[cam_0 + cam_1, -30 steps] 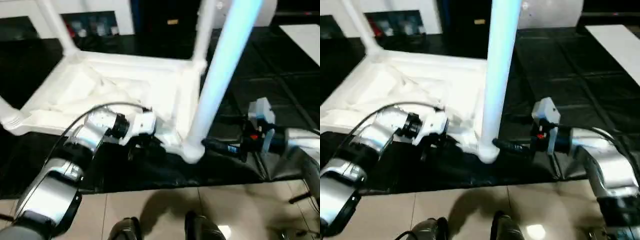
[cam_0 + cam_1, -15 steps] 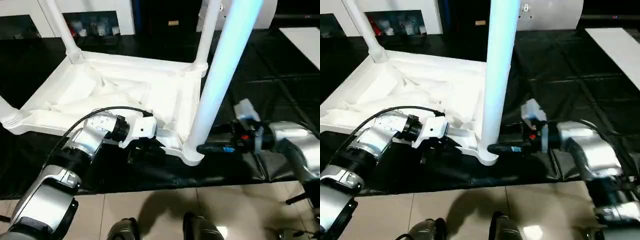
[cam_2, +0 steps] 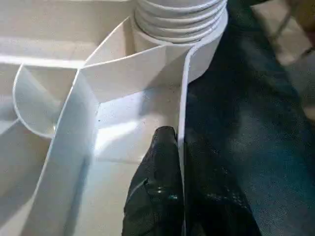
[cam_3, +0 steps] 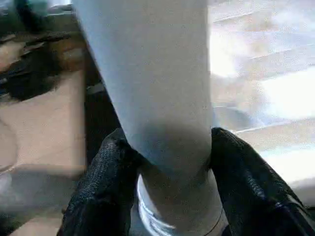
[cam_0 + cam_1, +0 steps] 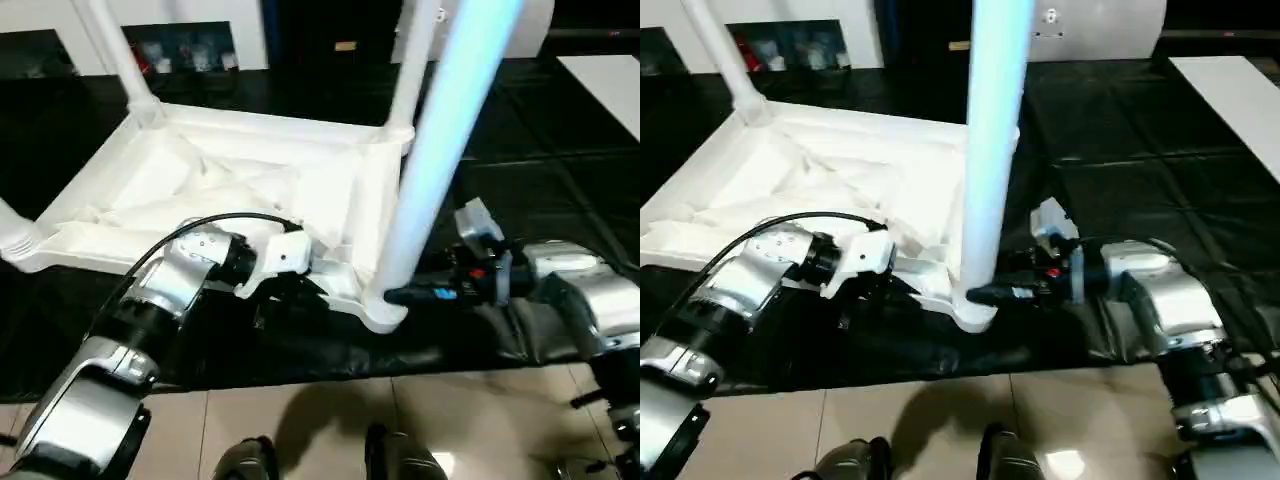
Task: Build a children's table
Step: Rotate leg to tighten
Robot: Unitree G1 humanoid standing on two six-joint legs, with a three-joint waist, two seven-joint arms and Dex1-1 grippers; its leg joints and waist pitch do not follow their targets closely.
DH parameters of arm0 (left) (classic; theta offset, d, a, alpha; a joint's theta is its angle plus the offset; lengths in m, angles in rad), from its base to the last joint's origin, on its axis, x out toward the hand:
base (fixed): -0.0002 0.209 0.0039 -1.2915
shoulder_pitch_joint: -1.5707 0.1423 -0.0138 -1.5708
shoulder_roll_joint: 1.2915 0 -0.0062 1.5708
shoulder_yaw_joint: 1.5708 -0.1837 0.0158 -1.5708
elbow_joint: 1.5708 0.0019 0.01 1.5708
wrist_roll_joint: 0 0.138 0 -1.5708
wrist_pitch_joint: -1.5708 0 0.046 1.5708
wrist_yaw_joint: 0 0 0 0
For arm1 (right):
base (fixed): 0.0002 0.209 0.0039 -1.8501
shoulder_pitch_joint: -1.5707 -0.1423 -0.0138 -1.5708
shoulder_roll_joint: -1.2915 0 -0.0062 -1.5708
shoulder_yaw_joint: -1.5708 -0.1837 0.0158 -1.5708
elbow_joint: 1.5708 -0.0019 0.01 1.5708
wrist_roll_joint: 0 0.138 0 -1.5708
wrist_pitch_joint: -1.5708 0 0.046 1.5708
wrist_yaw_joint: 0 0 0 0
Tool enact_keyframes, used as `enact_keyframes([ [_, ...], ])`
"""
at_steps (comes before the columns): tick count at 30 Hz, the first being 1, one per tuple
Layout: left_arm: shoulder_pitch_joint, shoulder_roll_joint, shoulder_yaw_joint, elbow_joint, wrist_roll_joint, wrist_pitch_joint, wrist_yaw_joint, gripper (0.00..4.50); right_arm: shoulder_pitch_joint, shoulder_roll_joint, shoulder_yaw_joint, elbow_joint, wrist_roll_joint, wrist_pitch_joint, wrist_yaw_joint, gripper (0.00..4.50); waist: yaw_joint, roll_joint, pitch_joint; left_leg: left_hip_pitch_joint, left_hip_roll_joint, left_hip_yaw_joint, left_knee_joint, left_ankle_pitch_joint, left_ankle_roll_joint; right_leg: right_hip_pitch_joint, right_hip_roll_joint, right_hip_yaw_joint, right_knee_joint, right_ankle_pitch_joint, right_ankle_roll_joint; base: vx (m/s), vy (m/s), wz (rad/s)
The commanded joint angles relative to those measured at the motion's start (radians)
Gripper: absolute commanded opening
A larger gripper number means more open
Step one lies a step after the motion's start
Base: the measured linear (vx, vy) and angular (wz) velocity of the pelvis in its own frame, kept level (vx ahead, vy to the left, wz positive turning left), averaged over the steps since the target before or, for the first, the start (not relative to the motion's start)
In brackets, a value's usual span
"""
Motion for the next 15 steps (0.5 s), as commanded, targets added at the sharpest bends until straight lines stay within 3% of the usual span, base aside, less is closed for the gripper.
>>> enact_keyframes([
  [1, 0.019, -0.032, 0.031, -0.028, -0.008, 0.088, 0.124, 0.00, 0.007, 0.039, 0.020, -0.018, -0.048, 0.011, -0.138, 1.99, 0.004, -0.016, -0.076, 0.009, 0.024, -0.020, -0.070, -0.334, 0.044, 0.063, -0.044, 0.016, -0.088, -0.659, -0.104, 0.000, 0.000, 0.00],
  [2, 0.025, -0.061, 0.053, -0.067, -0.006, 0.152, 0.192, 0.00, 0.016, 0.088, 0.001, -0.038, -0.058, 0.038, -0.243, 1.95, -0.012, -0.021, -0.074, 0.004, 0.018, -0.023, -0.066, -0.344, 0.037, 0.065, -0.046, 0.009, -0.095, -0.707, -0.073, 0.000, 0.000, 0.00],
  [4, 0.031, -0.098, 0.071, -0.105, -0.003, 0.211, 0.261, 0.00, 0.029, 0.140, -0.013, -0.064, -0.064, 0.062, -0.330, 1.95, -0.023, -0.015, -0.071, 0.016, 0.014, -0.024, -0.057, -0.368, 0.037, 0.056, -0.047, -0.007, -0.117, -0.765, -0.039, 0.000, 0.000, 0.00],
  [5, 0.032, -0.117, 0.076, -0.118, -0.001, 0.231, 0.288, 0.00, 0.032, 0.165, -0.018, -0.071, -0.070, 0.074, -0.372, 1.94, -0.031, -0.008, -0.073, 0.021, 0.017, -0.027, -0.058, -0.383, 0.045, 0.060, -0.048, -0.020, -0.126, -0.753, -0.035, 0.000, 0.000, 0.00],
  [6, 0.034, -0.159, 0.085, -0.142, 0.006, 0.268, 0.349, 0.00, 0.037, 0.221, -0.028, -0.082, -0.088, 0.092, -0.465, 1.94, -0.040, -0.012, -0.071, 0.014, 0.021, -0.030, -0.063, -0.400, 0.048, 0.064, -0.043, -0.029, -0.129, -0.729, -0.029, 0.000, 0.000, 0.00],
  [7, 0.030, -0.201, 0.092, -0.150, 0.014, 0.286, 0.412, 0.00, 0.031, 0.284, -0.046, -0.074, -0.113, 0.100, -0.578, 1.94, -0.044, -0.008, -0.069, 0.016, 0.025, -0.032, -0.065, -0.413, 0.045, 0.063, -0.042, -0.033, -0.131, -0.720, -0.030, 0.000, 0.000, 0.00],
  [9, 0.024, -0.232, 0.093, -0.148, 0.020, 0.290, 0.453, 0.00, 0.021, 0.333, -0.062, -0.057, -0.127, 0.102, -0.662, 1.93, -0.059, 0.007, -0.063, 0.034, 0.035, -0.043, -0.070, -0.515, 0.035, 0.063, -0.038, -0.065, -0.147, -0.717, -0.016, 0.000, 0.000, 0.00],
  [10, 0.021, -0.265, 0.089, -0.155, 0.030, 0.297, 0.504, 0.00, 0.010, 0.397, -0.085, -0.037, -0.137, 0.099, -0.763, 1.93, -0.070, 0.015, -0.060, 0.029, 0.061, -0.058, -0.092, -0.616, 0.026, 0.085, -0.034, -0.078, -0.128, -0.636, -0.011, 0.000, 0.000, 0.00],
  [11, 0.017, -0.286, 0.087, -0.152, 0.035, 0.292, 0.534, 0.00, 0.000, 0.437, -0.105, -0.023, -0.139, 0.106, -0.838, 1.93, -0.060, 0.034, -0.052, 0.005, 0.116, -0.078, -0.156, -0.758, 0.007, 0.120, -0.029, -0.045, 0.006, -0.418, -0.050, 0.000, 0.000, 0.00],
  [12, 0.013, -0.301, 0.079, -0.147, 0.041, 0.289, 0.547, 0.00, -0.008, 0.470, -0.121, -0.010, -0.128, 0.101, -0.881, 1.93, -0.028, 0.028, -0.045, -0.012, 0.134, -0.059, -0.212, -0.848, -0.007, 0.114, -0.019, -0.006, 0.106, -0.241, -0.066, -0.050, -0.002, 0.10],
  [13, 0.008, -0.308, 0.067, -0.140, 0.052, 0.275, 0.556, 0.00, -0.015, 0.490, -0.124, -0.003, -0.130, 0.094, -0.907, 2.49, -0.023, 0.013, -0.044, 0.013, 0.119, -0.039, -0.209, -0.845, -0.009, 0.089, -0.015, 0.021, 0.108, -0.275, -0.060, 0.029, -0.060, 0.11],
  [14, 0.003, -0.310, 0.057, -0.133, 0.065, 0.269, 0.568, 0.00, -0.015, 0.498, -0.122, -0.003, -0.136, 0.081, -0.915, 2.63, -0.028, -0.048, -0.063, 0.088, -0.001, -0.015, -0.051, -0.627, -0.036, 0.007, -0.054, 0.031, -0.089, -0.812, 0.010, 0.029, -0.060, 0.11],
  [15, 0.000, -0.300, 0.047, -0.125, 0.076, 0.255, 0.564, 0.00, -0.005, 0.499, -0.126, -0.017, -0.126, 0.075, -0.904, 2.63, -0.027, -0.055, -0.051, 0.127, -0.042, -0.004, 0.056, -0.449, -0.019, -0.047, -0.082, 0.011, -0.170, -1.081, 0.051, 0.089, -0.082, -0.14],
])
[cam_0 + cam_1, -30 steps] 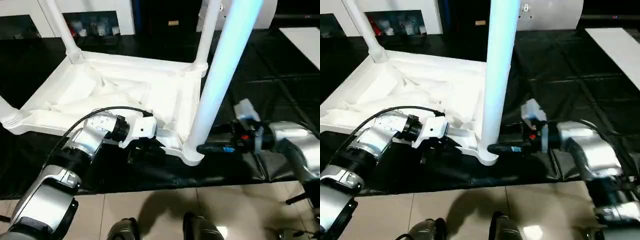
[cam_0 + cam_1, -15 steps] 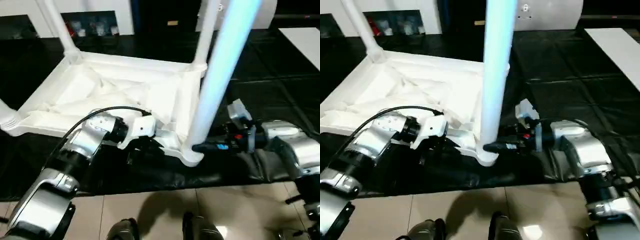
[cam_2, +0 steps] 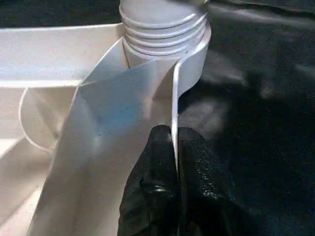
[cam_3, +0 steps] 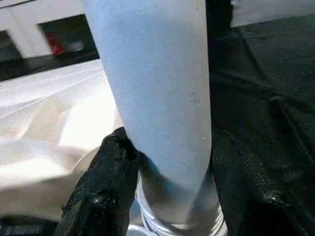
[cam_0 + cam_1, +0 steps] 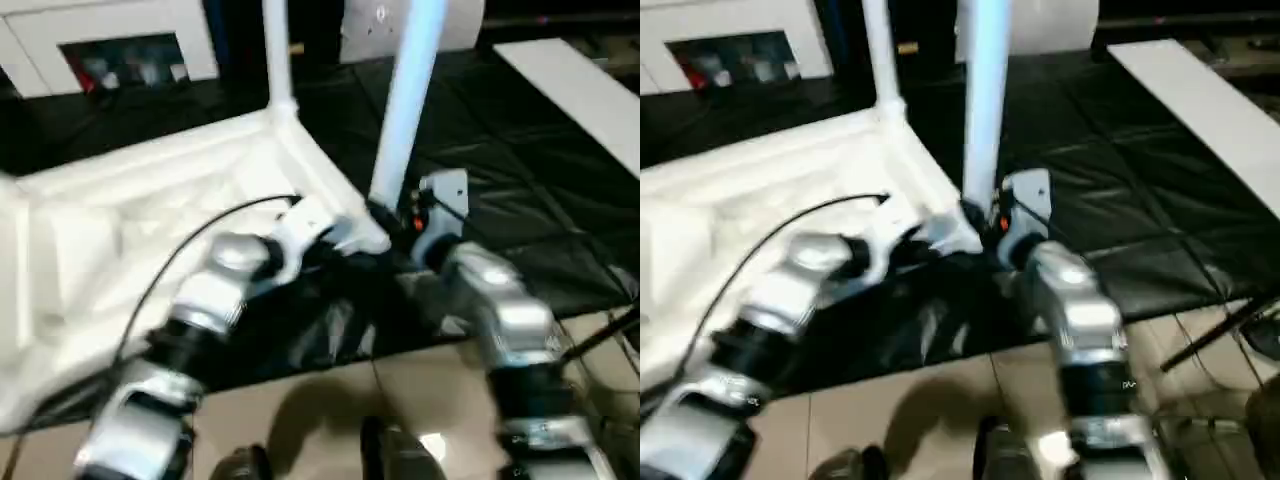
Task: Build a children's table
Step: Rotate leg to tighten
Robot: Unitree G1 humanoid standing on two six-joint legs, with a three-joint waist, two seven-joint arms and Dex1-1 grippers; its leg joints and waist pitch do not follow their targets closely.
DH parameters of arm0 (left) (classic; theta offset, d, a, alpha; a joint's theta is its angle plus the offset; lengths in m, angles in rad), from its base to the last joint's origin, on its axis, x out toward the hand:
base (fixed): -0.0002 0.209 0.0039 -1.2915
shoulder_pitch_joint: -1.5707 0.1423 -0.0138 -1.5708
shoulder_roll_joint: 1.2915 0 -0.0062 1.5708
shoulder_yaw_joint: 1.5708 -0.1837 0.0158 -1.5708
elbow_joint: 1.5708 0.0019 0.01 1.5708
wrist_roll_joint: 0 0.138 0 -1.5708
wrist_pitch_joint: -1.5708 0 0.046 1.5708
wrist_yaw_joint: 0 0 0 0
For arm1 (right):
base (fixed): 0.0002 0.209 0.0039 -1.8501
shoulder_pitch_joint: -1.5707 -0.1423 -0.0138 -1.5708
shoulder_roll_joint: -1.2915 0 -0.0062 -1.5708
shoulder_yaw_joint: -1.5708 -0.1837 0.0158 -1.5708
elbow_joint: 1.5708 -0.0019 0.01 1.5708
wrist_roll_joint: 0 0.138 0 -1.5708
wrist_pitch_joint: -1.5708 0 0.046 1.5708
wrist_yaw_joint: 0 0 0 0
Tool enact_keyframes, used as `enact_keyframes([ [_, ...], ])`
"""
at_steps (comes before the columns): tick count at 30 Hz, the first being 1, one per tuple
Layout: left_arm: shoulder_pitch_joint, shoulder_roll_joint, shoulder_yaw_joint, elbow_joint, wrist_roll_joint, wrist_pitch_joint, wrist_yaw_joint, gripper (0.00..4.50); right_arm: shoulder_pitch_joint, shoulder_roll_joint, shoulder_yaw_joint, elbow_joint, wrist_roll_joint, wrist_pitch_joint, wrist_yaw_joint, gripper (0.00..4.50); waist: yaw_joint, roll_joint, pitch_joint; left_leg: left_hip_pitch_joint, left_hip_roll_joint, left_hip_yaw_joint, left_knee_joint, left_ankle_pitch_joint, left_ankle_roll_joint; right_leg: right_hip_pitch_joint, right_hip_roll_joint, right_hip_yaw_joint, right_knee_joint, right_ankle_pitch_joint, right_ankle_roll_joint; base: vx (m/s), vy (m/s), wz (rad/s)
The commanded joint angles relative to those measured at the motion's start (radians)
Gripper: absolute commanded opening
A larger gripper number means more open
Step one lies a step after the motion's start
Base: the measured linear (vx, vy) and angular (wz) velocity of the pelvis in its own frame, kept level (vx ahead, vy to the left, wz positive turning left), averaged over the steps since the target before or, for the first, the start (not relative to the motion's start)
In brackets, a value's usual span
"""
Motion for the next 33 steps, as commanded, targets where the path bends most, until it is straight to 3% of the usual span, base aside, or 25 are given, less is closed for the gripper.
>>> enact_keyframes([
  [1, -0.027, -0.034, -0.033, -0.017, -0.008, -0.052, 0.020, 0.00, 0.007, 0.049, 0.043, -0.008, 0.042, 0.021, 0.025, 2.70, 0.013, -0.043, -0.078, -0.012, -0.040, -0.023, 0.030, -0.182, 0.038, 0.053, -0.105, 0.040, -0.206, -1.056, 0.084, 0.092, -0.043, -0.25],
  [2, -0.024, -0.019, -0.036, -0.014, 0.000, -0.061, 0.011, 0.00, 0.027, 0.029, 0.049, -0.033, 0.042, 0.022, 0.063, 2.85, 0.028, -0.011, -0.078, -0.023, -0.008, -0.038, -0.015, -0.146, 0.034, 0.059, -0.106, 0.024, -0.202, -0.991, 0.079, 0.092, -0.043, -0.25],
  [3, -0.020, -0.004, -0.040, -0.012, 0.007, -0.073, -0.001, 0.00, 0.045, 0.008, 0.057, -0.056, 0.038, 0.020, 0.097, 3.00, 0.028, 0.001, -0.080, -0.035, 0.008, -0.052, -0.058, -0.203, 0.027, 0.073, -0.064, -0.013, -0.185, -0.835, 0.061, 0.080, -0.002, -0.14],
  [4, -0.010, 0.021, -0.051, -0.012, 0.014, -0.107, -0.030, 0.00, 0.072, -0.029, 0.066, -0.084, 0.029, 0.010, 0.141, 3.08, 0.028, 0.013, -0.092, -0.022, 0.021, -0.055, -0.068, -0.227, 0.026, 0.073, -0.053, -0.016, -0.181, -0.730, 0.035, 0.000, 0.000, 0.00],
  [5, -0.003, 0.036, -0.053, -0.012, 0.014, -0.119, -0.044, 0.00, 0.089, -0.057, 0.065, -0.100, 0.033, 0.002, 0.173, 3.08, 0.024, 0.020, -0.103, -0.022, 0.046, -0.063, -0.081, -0.204, 0.044, 0.081, -0.050, -0.005, -0.152, -0.461, -0.049, 0.054, 0.012, -0.02],
  [6, 0.005, 0.052, -0.059, -0.012, 0.011, -0.147, -0.067, 0.00, 0.105, -0.086, 0.062, -0.112, 0.030, -0.018, 0.199, 3.12, 0.025, 0.020, -0.108, -0.027, 0.047, -0.060, -0.083, -0.182, 0.058, 0.082, -0.043, 0.000, -0.141, -0.357, -0.087, 0.000, 0.000, 0.00],
  [7, 0.013, 0.068, -0.063, -0.016, 0.008, -0.158, -0.085, 0.00, 0.118, -0.113, 0.053, -0.120, 0.036, -0.037, 0.233, 3.12, 0.028, 0.017, -0.107, -0.018, 0.050, -0.050, -0.090, -0.207, 0.076, 0.073, -0.039, 0.009, -0.135, -0.292, -0.149, 0.000, 0.000, 0.00],
  [8, 0.018, 0.078, -0.066, -0.018, 0.006, -0.165, -0.097, 0.00, 0.126, -0.130, 0.048, -0.125, 0.041, -0.050, 0.254, 3.41, 0.024, 0.009, -0.101, -0.022, 0.042, -0.042, -0.089, -0.291, 0.076, 0.074, -0.036, 0.008, -0.138, -0.391, -0.159, 0.000, 0.000, 0.00],
  [9, 0.024, 0.094, -0.071, -0.020, 0.007, -0.188, -0.114, 0.00, 0.134, -0.154, 0.040, -0.131, 0.054, -0.059, 0.285, 3.50, 0.024, 0.007, -0.105, -0.021, 0.035, -0.040, -0.085, -0.306, 0.072, 0.076, -0.041, 0.010, -0.144, -0.458, -0.149, 0.000, 0.000, 0.00],
  [12, 0.043, 0.146, -0.086, -0.026, -0.017, -0.255, -0.201, 0.00, 0.149, -0.250, 0.020, -0.140, 0.082, -0.101, 0.406, 3.60, 0.028, 0.010, -0.116, -0.031, 0.039, -0.037, -0.083, -0.236, 0.090, 0.078, -0.044, 0.018, -0.138, -0.402, -0.149, 0.000, 0.000, 0.00],
  [14, 0.050, 0.187, -0.102, -0.023, -0.029, -0.290, -0.274, 0.00, 0.144, -0.316, 0.004, -0.142, 0.120, -0.104, 0.522, 3.60, 0.034, 0.009, -0.119, -0.030, 0.044, -0.030, -0.078, -0.187, 0.120, 0.075, -0.041, 0.023, -0.127, -0.294, -0.192, 0.000, 0.000, 0.00],
  [16, 0.056, 0.228, -0.122, -0.013, -0.055, -0.383, -0.377, 0.00, 0.137, -0.374, 0.006, -0.144, 0.149, -0.108, 0.640, 3.60, 0.037, 0.004, -0.117, -0.036, 0.043, -0.028, -0.078, -0.181, 0.139, 0.079, -0.041, 0.023, -0.124, -0.283, -0.205, 0.000, 0.000, 0.00],
  [20, 0.057, 0.274, -0.138, -0.017, -0.108, -0.425, -0.530, 0.00, 0.118, -0.469, 0.049, -0.127, 0.181, -0.120, 0.850, 3.60, 0.051, -0.001, -0.118, -0.029, 0.049, -0.022, -0.078, -0.163, 0.148, 0.075, -0.043, 0.026, -0.121, -0.294, -0.218, 0.000, 0.000, 0.00],
  [22, 0.053, 0.282, -0.146, -0.013, -0.107, -0.432, -0.548, 0.00, 0.114, -0.484, 0.060, -0.124, 0.188, -0.120, 0.891, 3.60, 0.058, 0.004, -0.118, -0.023, 0.052, -0.021, -0.078, -0.162, 0.148, 0.071, -0.042, 0.027, -0.119, -0.283, -0.229, 0.000, 0.000, 0.00],
  [23, 0.044, 0.290, -0.155, -0.003, -0.105, -0.444, -0.570, 0.00, 0.109, -0.511, 0.084, -0.118, 0.193, -0.125, 0.952, 3.60, 0.059, -0.004, -0.119, -0.025, 0.054, -0.021, -0.079, -0.156, 0.145, 0.073, -0.042, 0.027, -0.117, -0.273, -0.231, 0.000, 0.000, 0.00],
  [25, 0.023, 0.303, -0.175, 0.019, -0.111, -0.485, -0.630, 0.00, 0.090, -0.553, 0.133, -0.093, 0.199, -0.125, 1.069, 3.44, 0.066, -0.003, -0.120, -0.022, 0.055, -0.020, -0.078, -0.163, 0.147, 0.073, -0.041, 0.027, -0.116, -0.276, -0.233, 0.000, 0.000, 0.00],
  [26, 0.018, 0.305, -0.180, 0.022, -0.114, -0.492, -0.647, 0.00, 0.083, -0.559, 0.143, -0.085, 0.198, -0.126, 1.094, 3.34, 0.070, -0.005, -0.119, -0.025, 0.054, -0.020, -0.078, -0.160, 0.150, 0.075, -0.041, 0.027, -0.114, -0.278, -0.232, 0.000, 0.000, 0.00],
  [33, -0.009, 0.306, -0.215, 0.029, -0.115, -0.533, -0.735, 0.00, 0.012, -0.558, 0.217, 0.016, 0.157, -0.136, 1.219, 2.78, 0.086, -0.006, -0.118, -0.015, 0.059, -0.015, -0.081, -0.193, 0.114, 0.066, -0.042, 0.032, -0.116, -0.312, -0.238, 0.000, 0.000, 0.00],
])
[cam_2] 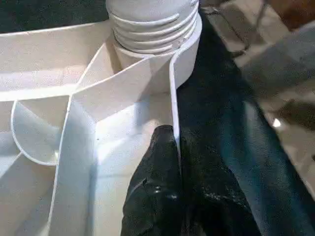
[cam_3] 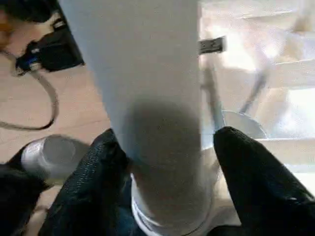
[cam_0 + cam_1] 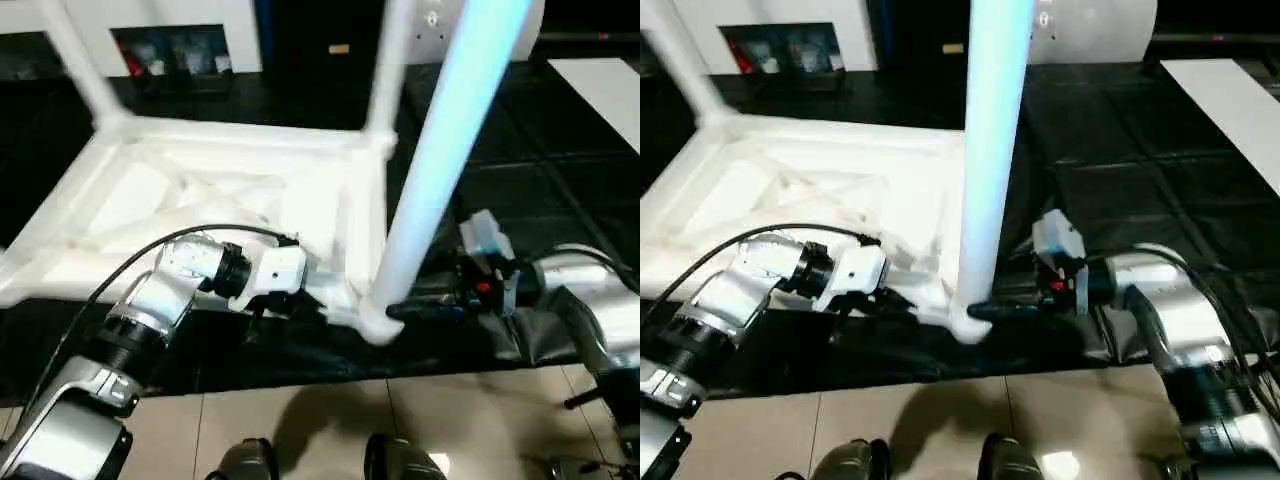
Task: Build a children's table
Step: Rotate leg to tighten
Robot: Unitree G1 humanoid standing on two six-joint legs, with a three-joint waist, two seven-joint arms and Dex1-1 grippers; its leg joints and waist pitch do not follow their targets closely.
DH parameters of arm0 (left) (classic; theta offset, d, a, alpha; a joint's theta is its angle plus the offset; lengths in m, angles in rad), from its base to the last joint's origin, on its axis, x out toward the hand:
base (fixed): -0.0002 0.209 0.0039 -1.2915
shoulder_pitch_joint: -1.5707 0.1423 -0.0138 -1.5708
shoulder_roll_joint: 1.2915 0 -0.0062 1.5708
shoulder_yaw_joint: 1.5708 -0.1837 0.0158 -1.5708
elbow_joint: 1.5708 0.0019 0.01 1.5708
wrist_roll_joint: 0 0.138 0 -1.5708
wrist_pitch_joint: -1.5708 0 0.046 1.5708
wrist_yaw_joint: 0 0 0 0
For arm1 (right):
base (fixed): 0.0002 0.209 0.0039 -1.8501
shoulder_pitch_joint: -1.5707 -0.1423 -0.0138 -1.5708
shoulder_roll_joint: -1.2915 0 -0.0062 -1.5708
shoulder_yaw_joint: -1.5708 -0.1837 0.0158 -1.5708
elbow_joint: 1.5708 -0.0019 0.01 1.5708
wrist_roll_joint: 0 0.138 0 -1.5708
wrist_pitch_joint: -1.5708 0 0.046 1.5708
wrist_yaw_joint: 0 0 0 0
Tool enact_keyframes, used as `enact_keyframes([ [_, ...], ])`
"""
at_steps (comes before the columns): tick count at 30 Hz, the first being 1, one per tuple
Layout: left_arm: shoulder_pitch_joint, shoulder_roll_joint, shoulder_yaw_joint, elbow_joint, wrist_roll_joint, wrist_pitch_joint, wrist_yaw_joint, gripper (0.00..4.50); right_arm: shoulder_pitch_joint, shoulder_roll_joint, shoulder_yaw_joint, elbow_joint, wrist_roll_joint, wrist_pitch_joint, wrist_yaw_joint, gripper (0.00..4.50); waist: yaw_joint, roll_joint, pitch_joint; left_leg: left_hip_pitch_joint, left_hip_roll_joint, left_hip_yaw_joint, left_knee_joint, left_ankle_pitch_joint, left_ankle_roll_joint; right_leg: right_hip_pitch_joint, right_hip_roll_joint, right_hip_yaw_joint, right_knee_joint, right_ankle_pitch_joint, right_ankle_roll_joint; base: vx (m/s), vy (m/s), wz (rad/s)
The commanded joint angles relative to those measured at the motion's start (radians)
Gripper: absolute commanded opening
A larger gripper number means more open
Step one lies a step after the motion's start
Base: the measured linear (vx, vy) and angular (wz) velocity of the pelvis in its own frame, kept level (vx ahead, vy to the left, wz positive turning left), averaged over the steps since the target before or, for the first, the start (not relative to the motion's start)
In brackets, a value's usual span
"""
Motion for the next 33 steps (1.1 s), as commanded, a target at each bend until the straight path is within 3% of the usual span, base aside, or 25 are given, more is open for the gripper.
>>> enact_keyframes([
  [1, -0.014, -0.007, -0.042, -0.009, 0.017, -0.031, -0.043, 0.00, -0.014, -0.003, 0.014, 0.010, -0.011, -0.007, 0.025, 2.70, -0.006, -0.020, -0.093, 0.016, 0.047, 0.003, -0.070, -0.207, 0.110, 0.058, -0.056, 0.052, -0.065, -0.362, -0.224, 0.000, 0.000, 0.00],
  [10, -0.031, -0.016, -0.047, 0.026, 0.020, -0.052, -0.042, 0.00, -0.036, -0.001, 0.050, 0.019, 0.001, 0.000, 0.071, 2.13, 0.000, -0.024, -0.095, 0.013, 0.045, 0.006, -0.068, -0.189, 0.110, 0.059, -0.055, 0.053, -0.063, -0.359, -0.216, 0.000, 0.000, 0.00],
  [15, -0.034, -0.039, -0.010, 0.034, 0.020, 0.024, 0.052, 0.00, 0.001, 0.034, 0.015, -0.041, 0.043, 0.109, -0.019, 2.01, 0.001, -0.027, -0.090, 0.015, 0.046, 0.007, -0.071, -0.193, 0.103, 0.057, -0.054, 0.053, -0.066, -0.392, -0.204, 0.000, 0.000, 0.00],
  [16, -0.038, -0.065, 0.014, 0.021, 0.027, 0.113, 0.139, 0.00, 0.031, 0.082, -0.001, -0.092, 0.023, 0.139, -0.159, 2.01, 0.000, -0.027, -0.088, 0.016, 0.045, 0.007, -0.072, -0.208, 0.094, 0.057, -0.056, 0.050, -0.070, -0.428, -0.193, 0.000, 0.000, 0.00],
  [17, -0.039, -0.070, 0.019, 0.019, 0.028, 0.127, 0.153, 0.00, 0.036, 0.092, -0.004, -0.101, 0.018, 0.145, -0.186, 2.01, -0.004, -0.026, -0.084, 0.015, 0.047, 0.009, -0.075, -0.210, 0.085, 0.055, -0.055, 0.053, -0.071, -0.440, -0.184, 0.000, 0.000, 0.00],
  [18, -0.041, -0.082, 0.029, 0.014, 0.027, 0.155, 0.183, 0.00, 0.046, 0.114, -0.009, -0.119, 0.007, 0.153, -0.243, 2.01, -0.009, -0.028, -0.081, 0.023, 0.041, 0.007, -0.074, -0.256, 0.060, 0.050, -0.056, 0.046, -0.084, -0.530, -0.158, 0.000, 0.000, 0.00],
  [19, -0.046, -0.113, 0.048, -0.002, 0.032, 0.222, 0.254, 0.00, 0.055, 0.187, -0.028, -0.146, -0.015, 0.203, -0.392, 2.01, -0.012, -0.027, -0.077, 0.016, 0.039, 0.005, -0.076, -0.258, 0.049, 0.056, -0.055, 0.044, -0.083, -0.553, -0.140, 0.000, 0.000, 0.00],
  [20, -0.051, -0.147, 0.064, -0.017, 0.039, 0.286, 0.327, 0.00, 0.055, 0.268, -0.051, -0.161, -0.031, 0.247, -0.533, 2.01, -0.019, -0.022, -0.070, 0.022, 0.037, 0.006, -0.079, -0.286, 0.029, 0.041, -0.052, 0.043, -0.095, -0.608, -0.113, 0.000, 0.000, 0.00],
  [21, -0.052, -0.154, 0.067, -0.020, 0.041, 0.297, 0.340, 0.00, 0.054, 0.283, -0.056, -0.163, -0.035, 0.254, -0.559, 2.01, -0.027, -0.026, -0.067, 0.026, 0.032, 0.002, -0.076, -0.308, 0.017, 0.039, -0.054, 0.037, -0.100, -0.654, -0.097, 0.000, 0.000, 0.00],
  [22, -0.055, -0.177, 0.076, -0.027, 0.044, 0.330, 0.382, 0.00, 0.047, 0.337, -0.071, -0.161, -0.053, 0.279, -0.649, 2.01, -0.039, -0.025, -0.067, 0.014, 0.022, -0.007, -0.074, -0.321, -0.001, 0.054, -0.057, 0.022, -0.107, -0.726, -0.050, 0.000, 0.000, 0.00],
  [23, -0.067, -0.225, 0.095, -0.024, 0.052, 0.382, 0.471, 0.00, 0.018, 0.436, -0.098, -0.128, -0.098, 0.295, -0.814, 2.00, -0.053, -0.023, -0.064, 0.015, 0.023, -0.008, -0.076, -0.331, -0.009, 0.046, -0.055, 0.019, -0.116, -0.740, -0.028, 0.000, 0.000, 0.00],
  [24, -0.072, -0.239, 0.101, -0.021, 0.055, 0.396, 0.497, 0.00, 0.007, 0.466, -0.107, -0.114, -0.112, 0.298, -0.865, 1.99, -0.071, -0.022, -0.067, 0.013, 0.023, -0.014, -0.074, -0.352, -0.016, 0.048, -0.056, 0.012, -0.117, -0.733, -0.026, 0.000, 0.000, 0.00],
  [25, -0.076, -0.249, 0.104, -0.019, 0.058, 0.406, 0.515, 0.00, -0.002, 0.490, -0.117, -0.104, -0.124, 0.306, -0.909, 1.99, -0.077, -0.018, -0.068, 0.016, 0.023, -0.017, -0.074, -0.364, -0.014, 0.050, -0.055, 0.006, -0.119, -0.727, -0.025, 0.000, 0.000, 0.00],
  [26, -0.084, -0.270, 0.112, -0.011, 0.066, 0.421, 0.560, 0.00, -0.018, 0.522, -0.121, -0.079, -0.141, 0.297, -0.962, 1.99, -0.089, -0.015, -0.067, 0.012, 0.025, -0.018, -0.078, -0.383, 0.001, 0.053, -0.053, 0.005, -0.123, -0.695, -0.023, 0.000, 0.000, 0.00],
  [27, -0.093, -0.294, 0.123, 0.001, 0.069, 0.432, 0.608, 0.00, -0.035, 0.554, -0.125, -0.051, -0.162, 0.290, -1.022, 1.99, -0.097, -0.008, -0.068, 0.016, 0.027, -0.017, -0.078, -0.387, 0.012, 0.046, -0.054, 0.007, -0.122, -0.645, -0.047, 0.000, 0.000, 0.00],
  [28, -0.098, -0.308, 0.127, 0.004, 0.072, 0.442, 0.632, 0.00, -0.043, 0.574, -0.126, -0.036, -0.171, 0.284, -1.058, 1.99, -0.103, -0.008, -0.070, 0.017, 0.028, -0.018, -0.078, -0.385, 0.016, 0.048, -0.054, 0.006, -0.121, -0.619, -0.060, 0.000, 0.000, 0.00],
  [29, -0.104, -0.333, 0.136, 0.004, 0.080, 0.464, 0.677, 0.00, -0.055, 0.605, -0.126, -0.022, -0.185, 0.281, -1.113, 1.99, -0.105, -0.007, -0.073, 0.017, 0.030, -0.016, -0.078, -0.365, 0.028, 0.048, -0.054, 0.011, -0.116, -0.556, -0.085, 0.000, 0.000, 0.00],
  [30, -0.107, -0.345, 0.142, 0.005, 0.084, 0.470, 0.698, 0.00, -0.057, 0.615, -0.127, -0.022, -0.189, 0.280, -1.131, 1.99, -0.109, -0.010, -0.068, 0.013, 0.031, -0.014, -0.082, -0.360, 0.037, 0.046, -0.049, 0.013, -0.112, -0.519, -0.106, 0.000, 0.000, 0.00],
  [31, -0.107, -0.347, 0.137, 0.000, 0.103, 0.476, 0.704, 0.00, -0.055, 0.617, -0.134, -0.034, -0.199, 0.279, -1.142, 2.55, -0.107, -0.011, -0.069, 0.017, 0.030, -0.011, -0.081, -0.361, 0.042, 0.045, -0.049, 0.014, -0.114, -0.515, -0.109, 0.000, 0.000, 0.00],
  [32, -0.105, -0.345, 0.133, -0.004, 0.111, 0.479, 0.704, 0.00, -0.052, 0.617, -0.138, -0.040, -0.203, 0.281, -1.145, 2.69, -0.105, -0.011, -0.070, 0.019, 0.030, -0.008, -0.080, -0.349, 0.051, 0.044, -0.051, 0.020, -0.112, -0.497, -0.117, 0.000, 0.000, 0.00],
  [33, -0.102, -0.339, 0.129, -0.005, 0.118, 0.474, 0.700, 0.00, -0.048, 0.611, -0.147, -0.048, -0.197, 0.281, -1.134, 2.69, -0.102, -0.011, -0.071, 0.013, 0.031, -0.008, -0.082, -0.329, 0.059, 0.052, -0.051, 0.023, -0.106, -0.467, -0.127, 0.000, 0.000, 0.00],
])
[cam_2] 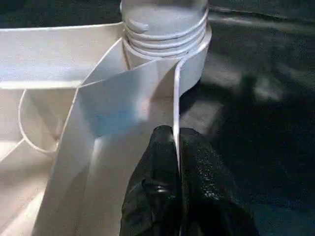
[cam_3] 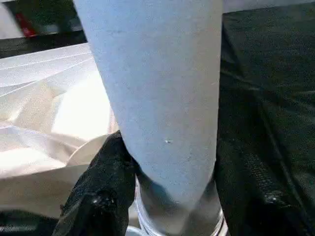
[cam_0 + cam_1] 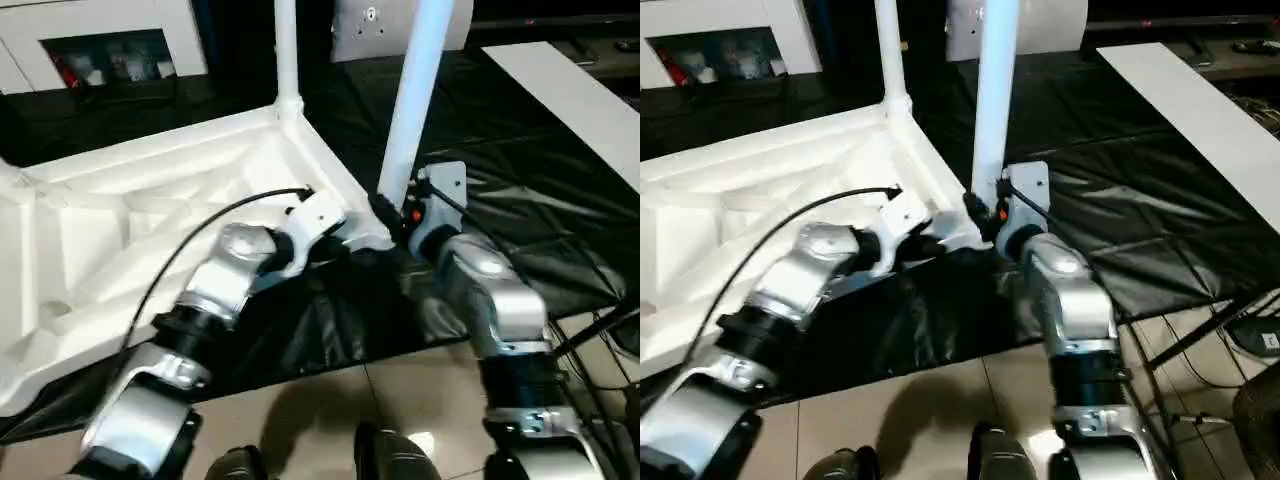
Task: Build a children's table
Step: Rotate leg to tighten
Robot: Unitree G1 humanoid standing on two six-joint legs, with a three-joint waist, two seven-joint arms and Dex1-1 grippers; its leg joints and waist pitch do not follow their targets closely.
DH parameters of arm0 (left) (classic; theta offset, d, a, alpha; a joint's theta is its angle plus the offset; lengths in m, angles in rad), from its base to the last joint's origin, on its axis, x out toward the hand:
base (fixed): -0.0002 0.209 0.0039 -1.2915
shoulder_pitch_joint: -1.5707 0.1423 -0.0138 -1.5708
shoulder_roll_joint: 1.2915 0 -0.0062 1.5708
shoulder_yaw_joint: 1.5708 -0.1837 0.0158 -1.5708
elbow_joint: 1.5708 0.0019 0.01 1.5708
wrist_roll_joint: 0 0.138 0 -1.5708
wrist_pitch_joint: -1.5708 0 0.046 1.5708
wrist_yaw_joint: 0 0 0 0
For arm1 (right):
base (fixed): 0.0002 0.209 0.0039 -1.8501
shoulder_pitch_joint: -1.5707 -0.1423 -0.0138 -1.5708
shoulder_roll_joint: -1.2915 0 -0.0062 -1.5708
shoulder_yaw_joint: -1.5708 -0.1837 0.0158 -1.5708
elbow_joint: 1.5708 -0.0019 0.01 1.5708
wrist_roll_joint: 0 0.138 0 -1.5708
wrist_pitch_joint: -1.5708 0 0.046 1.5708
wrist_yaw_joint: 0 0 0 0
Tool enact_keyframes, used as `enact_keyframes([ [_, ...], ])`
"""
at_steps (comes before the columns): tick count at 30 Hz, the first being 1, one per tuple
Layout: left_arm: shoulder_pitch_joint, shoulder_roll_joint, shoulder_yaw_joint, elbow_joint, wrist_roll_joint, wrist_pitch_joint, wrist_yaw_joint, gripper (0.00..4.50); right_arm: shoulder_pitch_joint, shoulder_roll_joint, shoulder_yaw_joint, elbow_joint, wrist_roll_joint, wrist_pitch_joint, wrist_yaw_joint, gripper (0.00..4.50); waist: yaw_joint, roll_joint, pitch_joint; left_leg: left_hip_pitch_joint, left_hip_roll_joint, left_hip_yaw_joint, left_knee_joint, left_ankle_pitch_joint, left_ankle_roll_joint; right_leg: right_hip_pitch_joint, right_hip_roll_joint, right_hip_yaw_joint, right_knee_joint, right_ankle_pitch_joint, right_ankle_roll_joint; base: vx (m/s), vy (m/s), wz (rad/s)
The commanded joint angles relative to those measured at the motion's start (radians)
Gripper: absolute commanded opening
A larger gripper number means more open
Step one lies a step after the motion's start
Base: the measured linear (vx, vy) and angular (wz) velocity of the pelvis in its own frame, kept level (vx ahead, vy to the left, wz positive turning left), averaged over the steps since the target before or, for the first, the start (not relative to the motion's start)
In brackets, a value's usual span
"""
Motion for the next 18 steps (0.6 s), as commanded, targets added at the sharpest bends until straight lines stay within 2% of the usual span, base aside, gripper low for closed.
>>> enact_keyframes([
  [1, -0.032, -0.045, -0.012, -0.030, -0.001, -0.014, 0.045, 0.00, 0.008, 0.057, 0.081, -0.002, 0.042, 0.035, 0.054, 2.74, 0.005, -0.005, -0.077, 0.013, 0.023, -0.014, -0.081, -0.316, 0.064, 0.052, -0.051, 0.038, -0.067, -0.444, -0.134, 0.000, 0.000, 0.00],
  [2, -0.028, -0.037, -0.017, -0.033, 0.001, -0.018, 0.037, 0.00, 0.012, 0.050, 0.071, -0.009, 0.041, 0.041, 0.055, 2.89, 0.007, -0.002, -0.078, 0.012, 0.025, -0.013, -0.082, -0.295, 0.070, 0.054, -0.051, 0.041, -0.062, -0.405, -0.148, 0.000, 0.000, 0.00],
  [3, -0.018, -0.005, -0.028, -0.034, 0.005, -0.042, 0.006, 0.00, 0.027, 0.002, 0.069, -0.021, 0.048, 0.012, 0.123, 2.89, 0.010, 0.001, -0.080, 0.014, 0.026, -0.011, -0.081, -0.279, 0.073, 0.054, -0.051, 0.044, -0.057, -0.369, -0.164, 0.000, 0.000, 0.00],
  [4, -0.008, 0.030, -0.038, -0.033, 0.003, -0.068, -0.029, 0.00, 0.043, -0.049, 0.066, -0.030, 0.062, -0.010, 0.191, 3.14, 0.012, -0.002, -0.080, 0.013, 0.026, -0.011, -0.082, -0.280, 0.078, 0.056, -0.050, 0.043, -0.059, -0.363, -0.164, 0.000, 0.000, 0.00],
  [5, -0.004, 0.044, -0.042, -0.032, 0.001, -0.079, -0.045, 0.00, 0.050, -0.070, 0.064, -0.033, 0.071, -0.017, 0.219, 3.16, 0.017, -0.003, -0.083, 0.015, 0.028, -0.007, -0.080, -0.264, 0.092, 0.059, -0.049, 0.048, -0.053, -0.329, -0.169, 0.000, 0.000, 0.00],
  [7, 0.003, 0.082, -0.051, -0.025, 0.000, -0.126, -0.091, 0.00, 0.069, -0.130, 0.061, -0.048, 0.097, -0.047, 0.314, 3.17, 0.020, -0.002, -0.085, 0.008, 0.027, -0.006, -0.078, -0.233, 0.109, 0.062, -0.051, 0.050, -0.047, -0.301, -0.190, 0.000, 0.000, 0.00],
  [9, 0.012, 0.116, -0.053, -0.019, -0.010, -0.198, -0.159, 0.00, 0.087, -0.197, 0.062, -0.058, 0.111, -0.087, 0.412, 3.43, 0.026, -0.006, -0.091, 0.005, 0.025, -0.001, -0.072, -0.183, 0.128, 0.065, -0.051, 0.054, -0.042, -0.257, -0.212, 0.000, 0.000, 0.00],
  [11, 0.018, 0.130, -0.051, -0.018, -0.022, -0.230, -0.197, 0.00, 0.093, -0.227, 0.057, -0.058, 0.121, -0.101, 0.461, 3.54, 0.033, -0.008, -0.091, 0.004, 0.023, 0.003, -0.068, -0.169, 0.144, 0.062, -0.051, 0.057, -0.040, -0.255, -0.217, 0.000, 0.000, 0.00],
  [13, 0.025, 0.170, -0.062, -0.011, -0.040, -0.296, -0.293, 0.00, 0.107, -0.318, 0.075, -0.044, 0.117, -0.185, 0.610, 3.54, 0.042, -0.010, -0.097, 0.000, 0.022, 0.004, -0.064, -0.140, 0.151, 0.065, -0.049, 0.057, -0.033, -0.237, -0.220, 0.000, 0.000, 0.00],
  [15, 0.027, 0.207, -0.081, -0.001, -0.073, -0.340, -0.390, 0.00, 0.114, -0.396, 0.097, -0.027, 0.130, -0.264, 0.761, 3.54, 0.052, -0.008, -0.093, 0.004, 0.027, 0.007, -0.065, -0.147, 0.161, 0.059, -0.048, 0.058, -0.033, -0.229, -0.232, 0.000, 0.000, 0.00],
  [18, 0.023, 0.221, -0.083, 0.006, -0.102, -0.373, -0.454, 0.00, 0.108, -0.434, 0.102, -0.009, 0.150, -0.292, 0.847, 3.54, 0.059, -0.006, -0.089, 0.010, 0.032, 0.008, -0.069, -0.167, 0.157, 0.055, -0.046, 0.058, -0.033, -0.248, -0.241, 0.000, 0.000, 0.00],
])
